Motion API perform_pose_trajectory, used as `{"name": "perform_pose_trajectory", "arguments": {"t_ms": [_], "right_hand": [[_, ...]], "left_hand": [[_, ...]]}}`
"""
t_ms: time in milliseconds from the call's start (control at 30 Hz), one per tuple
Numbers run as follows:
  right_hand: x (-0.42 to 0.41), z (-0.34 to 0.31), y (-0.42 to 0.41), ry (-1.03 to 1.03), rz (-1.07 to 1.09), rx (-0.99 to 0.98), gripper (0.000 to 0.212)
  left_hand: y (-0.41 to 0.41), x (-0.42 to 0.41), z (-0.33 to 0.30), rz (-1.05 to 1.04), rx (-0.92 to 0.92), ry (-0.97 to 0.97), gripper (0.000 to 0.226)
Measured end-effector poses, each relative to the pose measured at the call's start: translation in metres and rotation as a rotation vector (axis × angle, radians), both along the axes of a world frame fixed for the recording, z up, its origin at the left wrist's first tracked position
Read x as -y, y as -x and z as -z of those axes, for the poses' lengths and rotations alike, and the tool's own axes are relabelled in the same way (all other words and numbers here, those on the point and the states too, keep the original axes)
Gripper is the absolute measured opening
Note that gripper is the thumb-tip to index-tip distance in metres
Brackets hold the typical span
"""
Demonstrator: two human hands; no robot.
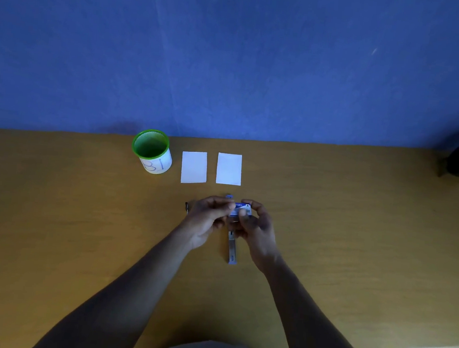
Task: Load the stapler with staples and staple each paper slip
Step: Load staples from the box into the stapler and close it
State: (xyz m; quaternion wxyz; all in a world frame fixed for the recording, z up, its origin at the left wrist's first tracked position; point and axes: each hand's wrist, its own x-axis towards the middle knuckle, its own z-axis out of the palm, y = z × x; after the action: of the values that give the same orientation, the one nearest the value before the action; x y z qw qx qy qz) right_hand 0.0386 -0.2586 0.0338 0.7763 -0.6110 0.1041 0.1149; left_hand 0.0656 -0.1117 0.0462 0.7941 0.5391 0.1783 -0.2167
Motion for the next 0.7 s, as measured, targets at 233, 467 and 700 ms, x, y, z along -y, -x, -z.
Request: {"name": "perform_pose_trajectory", "arguments": {"t_ms": [233,467,700], "right_hand": [[0.006,-0.005,-0.006,0.062,-0.036,0.075,0.019],[0.024,0.016,-0.028,0.161,0.24,-0.124,0.031],[0.042,0.032,-0.073,0.304,0.35,-0.19,0.043]], "left_hand": [[-0.004,0.0,0.005,-0.081,0.017,0.084,0.008],[0.0,0.007,0.021,0.003,0.389,-0.723,0.011],[0.008,0.008,0.035,0.325,0.679,-0.941,0.03]]}}
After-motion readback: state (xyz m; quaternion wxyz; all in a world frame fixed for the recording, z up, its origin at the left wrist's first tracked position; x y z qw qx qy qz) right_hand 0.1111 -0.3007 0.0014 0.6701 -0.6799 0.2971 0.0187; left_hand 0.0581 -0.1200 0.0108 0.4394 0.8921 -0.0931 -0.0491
